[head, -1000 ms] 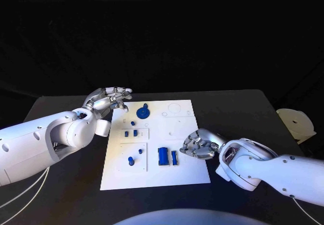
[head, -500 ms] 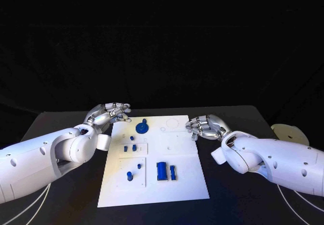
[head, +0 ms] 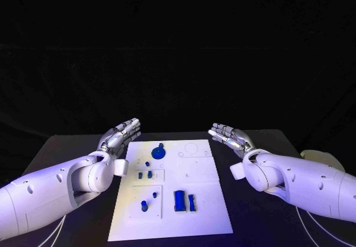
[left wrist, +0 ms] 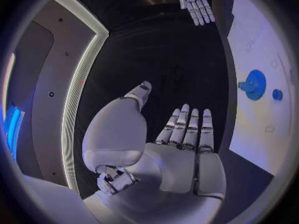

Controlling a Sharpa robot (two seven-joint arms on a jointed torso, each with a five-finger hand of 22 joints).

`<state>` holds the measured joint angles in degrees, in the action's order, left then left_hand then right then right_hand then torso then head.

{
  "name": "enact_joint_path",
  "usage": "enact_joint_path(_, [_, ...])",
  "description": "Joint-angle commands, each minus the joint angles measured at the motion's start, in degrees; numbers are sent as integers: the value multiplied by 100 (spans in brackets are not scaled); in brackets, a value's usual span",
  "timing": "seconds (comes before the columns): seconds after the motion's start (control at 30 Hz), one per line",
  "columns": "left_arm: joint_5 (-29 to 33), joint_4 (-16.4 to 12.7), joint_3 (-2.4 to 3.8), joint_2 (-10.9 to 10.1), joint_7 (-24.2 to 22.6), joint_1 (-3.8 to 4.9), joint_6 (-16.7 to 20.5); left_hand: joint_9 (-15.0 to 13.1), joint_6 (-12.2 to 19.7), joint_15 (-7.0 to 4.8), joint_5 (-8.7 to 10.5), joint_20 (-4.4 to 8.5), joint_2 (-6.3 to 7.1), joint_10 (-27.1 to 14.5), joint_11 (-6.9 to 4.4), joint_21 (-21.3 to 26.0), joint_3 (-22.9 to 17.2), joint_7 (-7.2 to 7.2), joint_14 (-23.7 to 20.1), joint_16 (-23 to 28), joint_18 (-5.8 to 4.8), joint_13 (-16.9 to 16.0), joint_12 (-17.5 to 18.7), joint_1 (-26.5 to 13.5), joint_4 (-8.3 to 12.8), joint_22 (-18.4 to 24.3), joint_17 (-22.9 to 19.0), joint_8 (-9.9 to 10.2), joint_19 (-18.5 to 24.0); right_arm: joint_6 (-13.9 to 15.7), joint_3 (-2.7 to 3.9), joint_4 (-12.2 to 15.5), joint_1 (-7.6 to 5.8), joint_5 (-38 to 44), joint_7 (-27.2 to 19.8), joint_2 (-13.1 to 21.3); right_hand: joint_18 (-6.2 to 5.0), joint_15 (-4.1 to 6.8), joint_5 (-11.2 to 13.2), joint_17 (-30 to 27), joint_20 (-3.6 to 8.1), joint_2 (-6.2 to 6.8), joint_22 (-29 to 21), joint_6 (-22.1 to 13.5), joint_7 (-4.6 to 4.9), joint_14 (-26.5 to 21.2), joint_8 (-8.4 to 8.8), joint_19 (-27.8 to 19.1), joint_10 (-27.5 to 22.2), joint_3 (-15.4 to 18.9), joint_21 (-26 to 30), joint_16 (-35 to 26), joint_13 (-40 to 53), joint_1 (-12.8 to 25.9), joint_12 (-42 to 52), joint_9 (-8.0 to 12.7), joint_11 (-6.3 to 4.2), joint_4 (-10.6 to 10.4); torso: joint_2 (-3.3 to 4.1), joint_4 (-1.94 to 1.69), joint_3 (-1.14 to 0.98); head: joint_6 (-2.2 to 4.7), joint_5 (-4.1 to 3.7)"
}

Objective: Assemble the parts on the task board

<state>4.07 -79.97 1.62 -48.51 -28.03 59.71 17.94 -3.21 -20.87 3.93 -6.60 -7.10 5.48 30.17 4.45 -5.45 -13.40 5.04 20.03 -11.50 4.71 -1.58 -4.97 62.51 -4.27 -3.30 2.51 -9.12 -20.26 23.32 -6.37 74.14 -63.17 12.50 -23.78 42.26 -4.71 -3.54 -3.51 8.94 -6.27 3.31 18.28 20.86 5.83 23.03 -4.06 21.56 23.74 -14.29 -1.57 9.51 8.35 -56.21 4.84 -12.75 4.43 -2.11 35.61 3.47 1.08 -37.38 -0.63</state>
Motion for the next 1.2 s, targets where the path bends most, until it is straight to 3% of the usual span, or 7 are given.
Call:
enact_joint_path(0.03, [-66,-102,-9,42,-14,11,265,321,2087,-393,660,710,-548,-3017,-445,545,1340,-504,-2003,1150,-471,158,497,-1984,427,330,-251,912,2026,283,60,181,29,-128,-75,15,471,354,351,-894,627,-331,-1828,-2086,-583,-2303,406,-2156,-2374,1429,157,-951,-835,5621,-484,1275,-443,211,-136,-105,-32,87,18])
enact_joint_path(0.07, [-80,-139,-15,56,-21,12,362,321,2087,-393,660,710,-548,-3017,-445,545,1340,-504,-2003,1150,-471,158,497,-2171,427,330,-251,912,2026,380,91,256,43,-189,-104,28,471,354,351,-894,627,-331,-1828,-2086,-583,-2303,406,-2156,-2374,1429,157,-951,-835,5621,-484,1275,-443,211,-185,-144,-44,121,25])
enact_joint_path(0.1, [-96,-180,-22,71,-28,14,468,321,2087,-393,660,710,-548,-3017,-445,545,1340,-504,-2003,1150,-471,158,497,-6251,427,330,-251,912,2026,486,125,339,60,-255,-135,41,471,354,351,-894,627,-331,-1828,-2086,-583,-2303,406,-2156,-2374,1429,157,-951,-835,5621,-484,1275,-443,211,-236,-184,-57,156,33])
enact_joint_path(0.27, [-209,-477,-73,184,-82,25,1249,321,2087,-393,660,710,-548,-3017,-445,545,1340,-504,-2003,1150,-471,158,497,-6251,427,330,-251,912,2026,1243,368,929,174,-728,-356,137,471,354,351,-894,627,-331,-1828,-2086,-583,-2303,406,-2156,-2374,1429,157,-951,-835,5621,-484,1275,-443,211,-418,-327,-102,282,59])
enact_joint_path(0.5, [-354,-860,-138,329,-151,40,2253,321,2087,-393,660,710,-548,-3017,-445,545,1340,-504,-2003,1150,-471,158,497,-6251,427,330,-251,912,2026,1958,598,1486,283,-1174,-566,228,471,354,351,-894,627,-331,-1828,-2086,-583,-2303,406,-2156,-2374,1429,157,-951,-835,5621,-484,1275,-443,211,-443,-347,-108,300,63])
enact_joint_path(0.7, [-405,-994,-161,380,-175,45,2604,321,2087,-393,660,710,-548,-3017,-445,545,1340,-504,-2003,1150,-471,158,497,-6251,427,330,-251,912,2026,2080,637,1581,301,-1250,-601,243,471,354,351,-894,627,-331,-1828,-2086,-583,-2303,406,-2156,-2374,1429,157,-951,-835,5621,-484,1275,-443,211,-443,-347,-108,300,63])
enact_joint_path(1.2, [-407,-999,-162,382,-176,45,2617,321,2087,-393,660,710,-548,-3017,-445,545,1340,-504,-2003,1150,-471,158,497,-6251,427,330,-251,912,2026,2080,637,1581,301,-1250,-601,243,471,354,351,-894,627,-331,-1828,-2086,-583,-2303,406,-2156,-2374,1429,157,-951,-835,5621,-484,1275,-443,211,-443,-347,-108,300,63])
